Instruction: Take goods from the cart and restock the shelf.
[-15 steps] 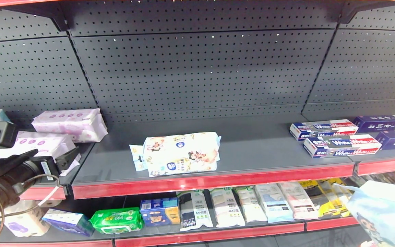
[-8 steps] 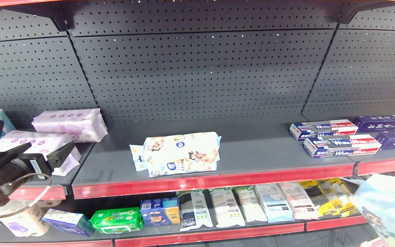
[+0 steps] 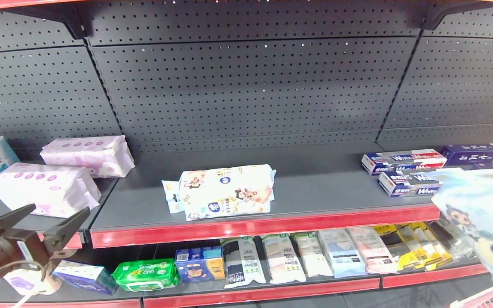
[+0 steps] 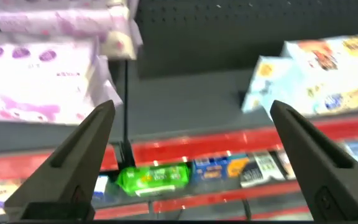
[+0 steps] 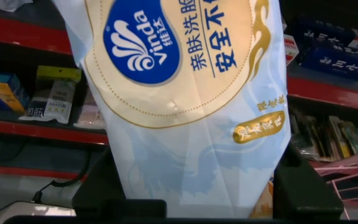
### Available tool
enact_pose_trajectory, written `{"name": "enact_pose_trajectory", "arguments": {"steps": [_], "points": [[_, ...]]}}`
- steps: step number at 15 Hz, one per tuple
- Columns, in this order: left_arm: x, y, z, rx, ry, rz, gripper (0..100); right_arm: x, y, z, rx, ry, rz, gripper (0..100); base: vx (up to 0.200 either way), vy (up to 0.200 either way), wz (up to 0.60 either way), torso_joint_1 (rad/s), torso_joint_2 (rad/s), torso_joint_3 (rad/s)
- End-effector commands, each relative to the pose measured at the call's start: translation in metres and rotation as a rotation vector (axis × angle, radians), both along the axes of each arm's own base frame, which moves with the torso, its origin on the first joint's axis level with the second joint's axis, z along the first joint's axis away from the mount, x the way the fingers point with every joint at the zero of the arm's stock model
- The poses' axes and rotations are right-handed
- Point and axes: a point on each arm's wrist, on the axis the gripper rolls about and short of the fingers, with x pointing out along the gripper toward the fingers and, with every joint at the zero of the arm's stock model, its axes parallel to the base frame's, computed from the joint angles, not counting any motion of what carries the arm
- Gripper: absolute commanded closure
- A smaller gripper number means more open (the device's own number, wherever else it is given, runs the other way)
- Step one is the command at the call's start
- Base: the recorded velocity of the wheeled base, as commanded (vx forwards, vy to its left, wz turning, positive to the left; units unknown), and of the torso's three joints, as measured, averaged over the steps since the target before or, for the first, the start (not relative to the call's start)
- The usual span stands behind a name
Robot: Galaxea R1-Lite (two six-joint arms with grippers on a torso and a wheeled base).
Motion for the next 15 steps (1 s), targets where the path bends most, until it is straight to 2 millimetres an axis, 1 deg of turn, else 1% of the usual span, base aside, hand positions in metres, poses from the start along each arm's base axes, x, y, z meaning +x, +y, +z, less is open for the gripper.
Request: {"name": "enact_pose_trajectory", "arguments": {"steps": [1,4,5,6,8,10,11,12,13,15], "points": [[-0.027,-0.002,0.008,-0.002,-0.079,-0.031,0,0.052,-0.005,0.021,0.003,0.101,0.023,100,0.0,0.0,0.0,0.0,0.0,0.0],[-0.055,-0.004,0.005,-0.009,-0.077,-0.078,0,0.087,-0.002,0.042,0.001,0.145,0.084,100,0.0,0.0,0.0,0.0,0.0,0.0],[-0.068,-0.005,0.005,-0.011,-0.089,-0.101,0,0.103,0.0,0.052,-0.002,0.153,0.113,100,0.0,0.0,0.0,0.0,0.0,0.0],[-0.077,-0.006,0.004,-0.014,-0.093,-0.123,0,0.115,0.003,0.056,-0.004,0.166,0.137,100,0.0,0.0,0.0,0.0,0.0,0.0],[-0.094,-0.007,0.0,-0.015,-0.11,-0.149,0,0.138,0.009,0.06,-0.021,0.198,0.18,100,0.0,0.0,0.0,0.0,0.0,0.0],[-0.101,-0.007,-0.002,-0.013,-0.124,-0.157,0,0.158,0.01,0.064,-0.03,0.214,0.195,100,0.0,0.0,0.0,0.0,0.0,0.0],[-0.108,-0.007,-0.003,-0.005,-0.148,-0.159,0,0.175,0.011,0.068,-0.032,0.217,0.22,100,0.0,0.0,0.0,0.0,0.0,0.0],[-0.11,-0.007,-0.004,-0.004,-0.156,-0.162,0,0.179,0.011,0.068,-0.034,0.223,0.224,100,0.0,0.0,0.0,0.0,0.0,0.0],[-0.115,-0.008,-0.007,-0.002,-0.155,-0.166,0,0.19,0.011,0.063,-0.041,0.249,0.231,100,0.0,0.0,0.0,0.0,0.0,0.0],[-0.121,-0.008,-0.011,0.0,-0.158,-0.167,0,0.201,0.012,0.059,-0.067,0.269,0.243,100,0.0,0.0,0.0,0.0,0.0,0.0]]}}
